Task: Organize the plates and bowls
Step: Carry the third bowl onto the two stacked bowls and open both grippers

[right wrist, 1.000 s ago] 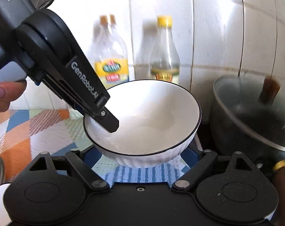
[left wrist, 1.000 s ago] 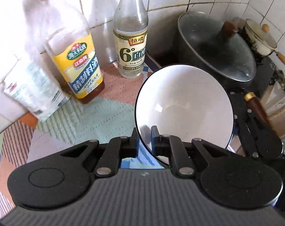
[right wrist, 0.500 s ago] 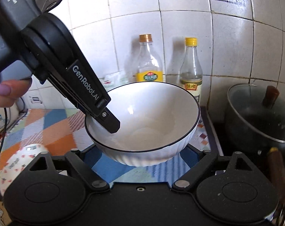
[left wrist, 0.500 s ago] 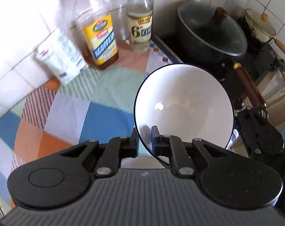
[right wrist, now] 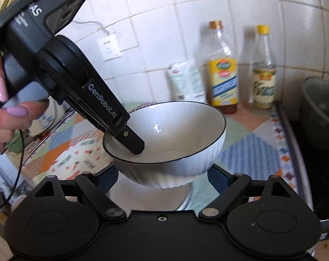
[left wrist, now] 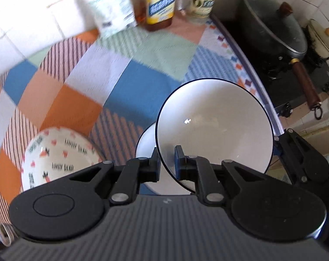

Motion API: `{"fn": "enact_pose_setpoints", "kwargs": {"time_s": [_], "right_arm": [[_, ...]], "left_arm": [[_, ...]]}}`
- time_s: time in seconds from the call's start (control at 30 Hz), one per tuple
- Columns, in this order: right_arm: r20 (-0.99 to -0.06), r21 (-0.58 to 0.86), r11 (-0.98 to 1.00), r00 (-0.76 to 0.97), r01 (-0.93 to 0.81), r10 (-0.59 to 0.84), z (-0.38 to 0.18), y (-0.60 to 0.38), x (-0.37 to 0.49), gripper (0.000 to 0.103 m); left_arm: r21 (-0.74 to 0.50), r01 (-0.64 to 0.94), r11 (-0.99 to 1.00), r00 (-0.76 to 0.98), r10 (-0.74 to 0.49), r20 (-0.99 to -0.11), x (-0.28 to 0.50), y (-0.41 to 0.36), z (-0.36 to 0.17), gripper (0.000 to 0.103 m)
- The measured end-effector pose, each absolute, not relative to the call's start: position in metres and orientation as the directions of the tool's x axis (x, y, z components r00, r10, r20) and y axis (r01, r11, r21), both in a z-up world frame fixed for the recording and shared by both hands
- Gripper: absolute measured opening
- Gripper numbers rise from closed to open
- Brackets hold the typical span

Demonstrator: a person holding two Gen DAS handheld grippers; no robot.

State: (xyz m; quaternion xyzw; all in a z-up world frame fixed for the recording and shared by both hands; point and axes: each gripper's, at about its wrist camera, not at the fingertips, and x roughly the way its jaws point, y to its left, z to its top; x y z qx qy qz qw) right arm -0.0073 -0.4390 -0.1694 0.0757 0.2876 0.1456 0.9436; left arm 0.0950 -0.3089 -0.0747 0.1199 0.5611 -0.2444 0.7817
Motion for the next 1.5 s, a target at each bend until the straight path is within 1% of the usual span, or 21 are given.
{"fn": "enact_pose_setpoints", "kwargs": {"time_s": [0.13, 0.2, 0.3, 0.4, 0.53, 0.7, 0.87, 0.97, 1.07, 1.17, 1.2, 1.27, 1.3, 1.33, 1.4, 1.5], "right_arm": [[-0.55, 0.236, 0.934, 0.756, -0.268, 0.356, -0.179, -0.432, -0.005, 0.092], [-0.567, 0.238, 0.929, 0.736, -0.283, 0.37, -0.184, -0.43, -0.002, 0.092], [-0.582, 0.204, 0.931, 0.728, -0.302, 0.363, -0.187, -0.422, -0.002, 0.092], [-0.596, 0.218, 0.929, 0.713, -0.298, 0.369, -0.192, -0.42, 0.002, 0.092], [-0.616, 0.161, 0.942, 0.716, -0.293, 0.328, -0.192, -0.413, 0.005, 0.092], [-0.638, 0.138, 0.947, 0.705, -0.29, 0.309, -0.191, -0.413, 0.006, 0.092], [-0.669, 0.04, 0.951, 0.699, -0.306, 0.253, -0.188, -0.399, 0.003, 0.092], [-0.66, 0.061, 0.952, 0.704, -0.3, 0.263, -0.19, -0.402, 0.002, 0.094], [-0.652, 0.085, 0.956, 0.71, -0.281, 0.267, -0.192, -0.406, 0.002, 0.093], [-0.649, 0.116, 0.96, 0.712, -0.256, 0.268, -0.195, -0.407, 0.001, 0.093], [-0.651, 0.119, 0.962, 0.712, -0.247, 0.264, -0.195, -0.406, 0.001, 0.093], [-0.649, 0.116, 0.966, 0.719, -0.231, 0.25, -0.193, -0.405, -0.004, 0.094], [-0.643, 0.121, 0.966, 0.724, -0.228, 0.251, -0.191, -0.405, -0.006, 0.094], [-0.636, 0.133, 0.966, 0.728, -0.223, 0.256, -0.189, -0.407, -0.01, 0.094], [-0.618, 0.168, 0.963, 0.739, -0.208, 0.268, -0.186, -0.411, -0.016, 0.094], [-0.602, 0.223, 0.96, 0.75, -0.171, 0.274, -0.182, -0.421, -0.023, 0.094]], "left_arm": [[-0.096, 0.5, 0.861, 0.227, -0.238, -0.944, 0.096, -0.299, -0.09, 0.012], [-0.075, 0.504, 0.86, 0.232, -0.218, -0.948, 0.095, -0.297, -0.096, 0.012], [-0.02, 0.519, 0.854, 0.245, -0.171, -0.954, 0.094, -0.3, -0.103, 0.013], [-0.008, 0.511, 0.859, 0.254, -0.16, -0.954, 0.097, -0.3, -0.107, 0.013], [-0.006, 0.516, 0.857, 0.243, -0.153, -0.958, 0.101, -0.302, -0.11, 0.014], [0.067, 0.544, 0.836, 0.283, -0.107, -0.953, 0.091, -0.312, -0.112, 0.014], [0.11, 0.524, 0.845, 0.276, -0.046, -0.96, 0.088, -0.312, -0.12, 0.016], [0.117, 0.523, 0.844, 0.295, -0.05, -0.954, 0.085, -0.313, -0.121, 0.016], [0.119, 0.503, 0.856, 0.307, -0.048, -0.95, 0.085, -0.313, -0.123, 0.016], [0.087, 0.468, 0.879, 0.299, -0.064, -0.952, 0.088, -0.309, -0.123, 0.016], [0.07, 0.452, 0.889, 0.294, -0.074, -0.953, 0.088, -0.307, -0.12, 0.018], [0.052, 0.429, 0.902, 0.314, -0.095, -0.944, 0.087, -0.302, -0.111, 0.019], [0.067, 0.419, 0.905, 0.34, -0.088, -0.936, 0.085, -0.3, -0.106, 0.023], [0.081, 0.412, 0.907, 0.358, -0.08, -0.93, 0.083, -0.298, -0.101, 0.031], [0.073, 0.424, 0.903, 0.355, -0.091, -0.93, 0.08, -0.295, -0.095, 0.04], [0.042, 0.462, 0.886, 0.325, -0.124, -0.938, 0.074, -0.288, -0.084, 0.04]]}}
